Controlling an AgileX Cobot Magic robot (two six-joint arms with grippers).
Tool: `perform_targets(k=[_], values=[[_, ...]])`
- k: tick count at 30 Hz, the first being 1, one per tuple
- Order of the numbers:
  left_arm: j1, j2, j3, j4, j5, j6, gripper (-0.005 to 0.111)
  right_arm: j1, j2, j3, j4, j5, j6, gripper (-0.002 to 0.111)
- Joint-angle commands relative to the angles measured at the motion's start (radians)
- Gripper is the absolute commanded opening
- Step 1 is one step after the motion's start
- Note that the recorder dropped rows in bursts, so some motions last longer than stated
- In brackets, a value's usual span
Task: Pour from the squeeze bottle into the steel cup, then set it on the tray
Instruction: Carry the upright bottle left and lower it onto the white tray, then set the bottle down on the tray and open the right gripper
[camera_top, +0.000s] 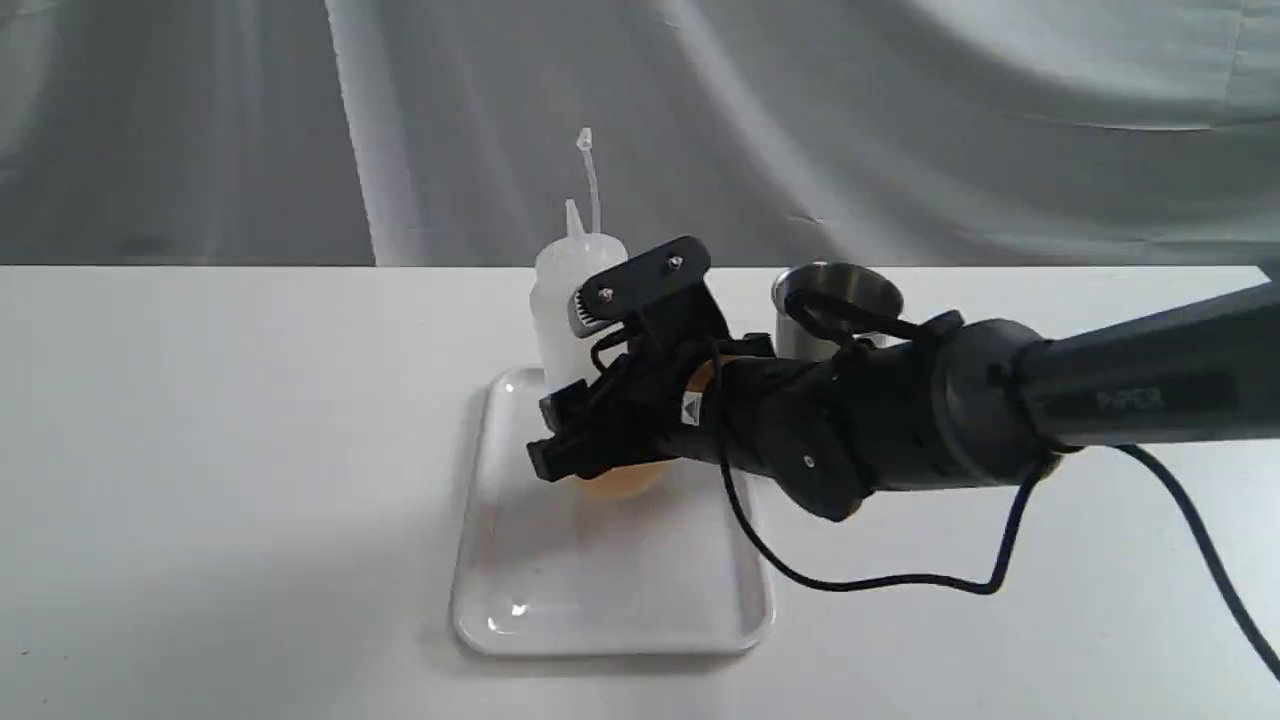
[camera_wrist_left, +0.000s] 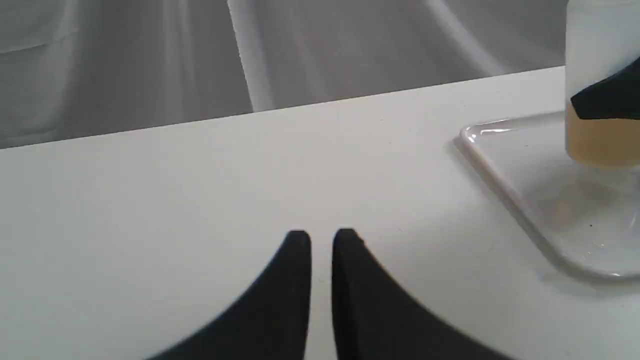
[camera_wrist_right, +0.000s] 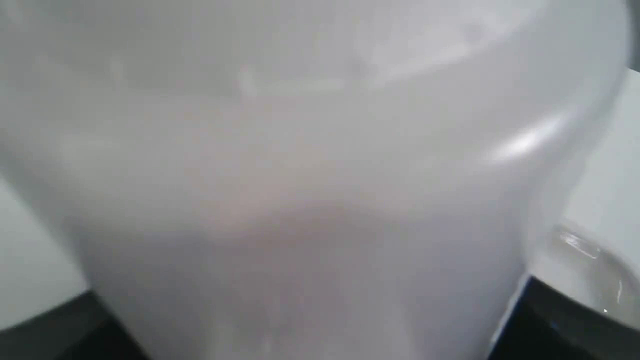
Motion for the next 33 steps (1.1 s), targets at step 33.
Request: perform_targets(k=[33], values=[[-0.003,-0.005,0.004,0.001,-0.007,-0.002,0.008,0.046,0.023,0.001,0.034,0.006,-0.01,0.042]])
